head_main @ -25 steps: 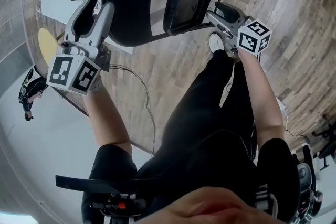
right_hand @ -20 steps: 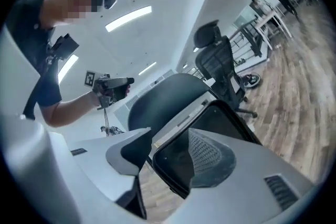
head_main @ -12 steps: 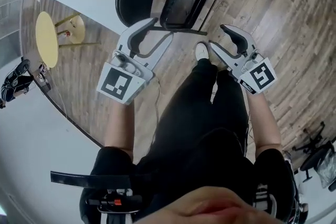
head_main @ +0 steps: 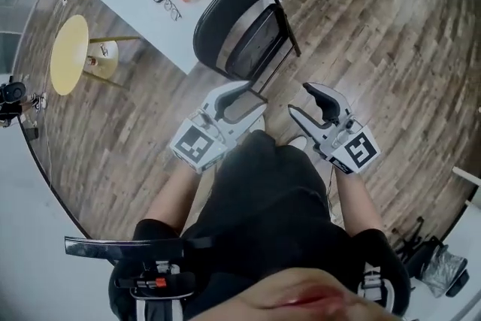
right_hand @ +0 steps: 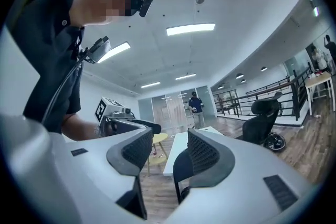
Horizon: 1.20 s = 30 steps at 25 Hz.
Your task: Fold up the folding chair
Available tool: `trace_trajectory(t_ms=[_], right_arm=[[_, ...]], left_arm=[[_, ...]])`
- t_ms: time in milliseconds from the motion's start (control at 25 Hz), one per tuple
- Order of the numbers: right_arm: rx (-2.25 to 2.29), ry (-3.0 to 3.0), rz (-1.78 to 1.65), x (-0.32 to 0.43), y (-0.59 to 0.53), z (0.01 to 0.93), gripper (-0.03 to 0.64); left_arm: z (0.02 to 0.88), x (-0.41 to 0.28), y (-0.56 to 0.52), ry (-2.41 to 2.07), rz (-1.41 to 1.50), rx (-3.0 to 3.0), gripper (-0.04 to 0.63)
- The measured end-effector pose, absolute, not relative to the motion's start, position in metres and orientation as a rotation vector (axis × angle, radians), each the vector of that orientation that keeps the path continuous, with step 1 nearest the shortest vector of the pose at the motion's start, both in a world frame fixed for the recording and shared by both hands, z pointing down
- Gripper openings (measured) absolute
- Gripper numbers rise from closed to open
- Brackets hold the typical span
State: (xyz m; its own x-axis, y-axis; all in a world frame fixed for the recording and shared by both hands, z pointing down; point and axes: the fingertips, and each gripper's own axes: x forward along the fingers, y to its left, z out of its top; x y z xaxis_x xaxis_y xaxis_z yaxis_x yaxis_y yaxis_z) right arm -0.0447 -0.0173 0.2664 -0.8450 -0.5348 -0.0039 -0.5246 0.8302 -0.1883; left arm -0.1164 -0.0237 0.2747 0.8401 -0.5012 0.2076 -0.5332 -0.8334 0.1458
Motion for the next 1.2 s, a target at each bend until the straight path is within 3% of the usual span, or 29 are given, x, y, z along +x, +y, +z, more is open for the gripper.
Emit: trace_trajectory(t_ms=[80,200,360,1200], right_arm=[[-0.832,2.973,-0.249,-0.048,0.000,0.251,0.215],[-0.810,2.991,-0.221,-0.051,0.023,0.232,0.186],[-0.764,2.953,-0.218,-0.048,0.048,0.203,0.011],[-0.804,2.979,-0.085,-0.056,0.044,0.179,0.009]], left_arm=[[0.259,-0.111,-0.008,-0.782,0.203,2.857,0.181],[0.243,-0.104,0.013,-0.783,0.196,2.922,0.083],[0.222,-0.094,0.029,-0.762,0.160,2.967,0.005],[0.209,-0.103,0.026,-0.873,0.102,2.912,0.005]])
